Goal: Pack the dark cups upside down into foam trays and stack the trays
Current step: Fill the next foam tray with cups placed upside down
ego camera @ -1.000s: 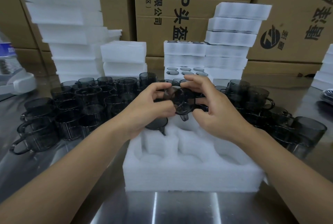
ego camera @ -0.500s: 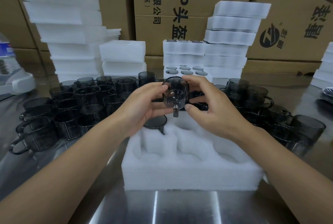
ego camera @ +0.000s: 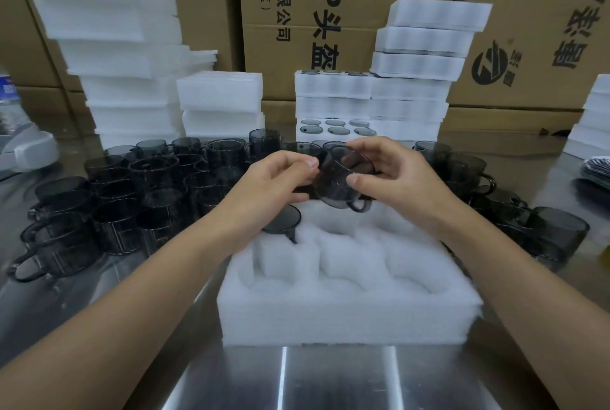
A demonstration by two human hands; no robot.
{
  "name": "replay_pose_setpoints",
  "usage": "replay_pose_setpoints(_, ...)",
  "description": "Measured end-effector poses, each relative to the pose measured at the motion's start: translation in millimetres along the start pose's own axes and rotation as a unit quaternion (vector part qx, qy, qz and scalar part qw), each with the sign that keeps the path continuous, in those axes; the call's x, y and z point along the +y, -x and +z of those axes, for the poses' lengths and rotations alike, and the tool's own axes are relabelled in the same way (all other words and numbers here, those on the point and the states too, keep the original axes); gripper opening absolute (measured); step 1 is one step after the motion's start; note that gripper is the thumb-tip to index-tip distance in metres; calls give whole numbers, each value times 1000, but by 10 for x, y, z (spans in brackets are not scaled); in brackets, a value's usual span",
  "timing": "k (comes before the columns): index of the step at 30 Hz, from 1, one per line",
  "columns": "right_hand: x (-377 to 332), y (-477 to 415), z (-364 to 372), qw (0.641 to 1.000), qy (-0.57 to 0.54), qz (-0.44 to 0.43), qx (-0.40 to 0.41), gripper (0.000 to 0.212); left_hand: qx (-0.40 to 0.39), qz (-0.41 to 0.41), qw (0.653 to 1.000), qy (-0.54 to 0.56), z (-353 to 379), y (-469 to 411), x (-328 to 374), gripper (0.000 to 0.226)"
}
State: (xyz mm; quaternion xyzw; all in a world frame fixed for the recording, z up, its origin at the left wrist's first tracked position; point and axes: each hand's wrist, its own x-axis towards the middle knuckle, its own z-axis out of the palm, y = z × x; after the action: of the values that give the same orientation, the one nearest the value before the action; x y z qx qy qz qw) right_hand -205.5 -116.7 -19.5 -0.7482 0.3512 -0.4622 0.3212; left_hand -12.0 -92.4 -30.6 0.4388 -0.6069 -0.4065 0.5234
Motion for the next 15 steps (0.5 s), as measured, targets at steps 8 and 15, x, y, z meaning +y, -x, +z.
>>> replay_pose_setpoints(8, 14, 19, -108, 995, 10, 33, -95, 36, 37, 27, 986, -161, -18, -30, -94, 7)
replay_pose_setpoints(15, -52, 49, -102, 992, 55, 18, -116, 38, -4, -17, 975, -220, -29, -5, -66, 46)
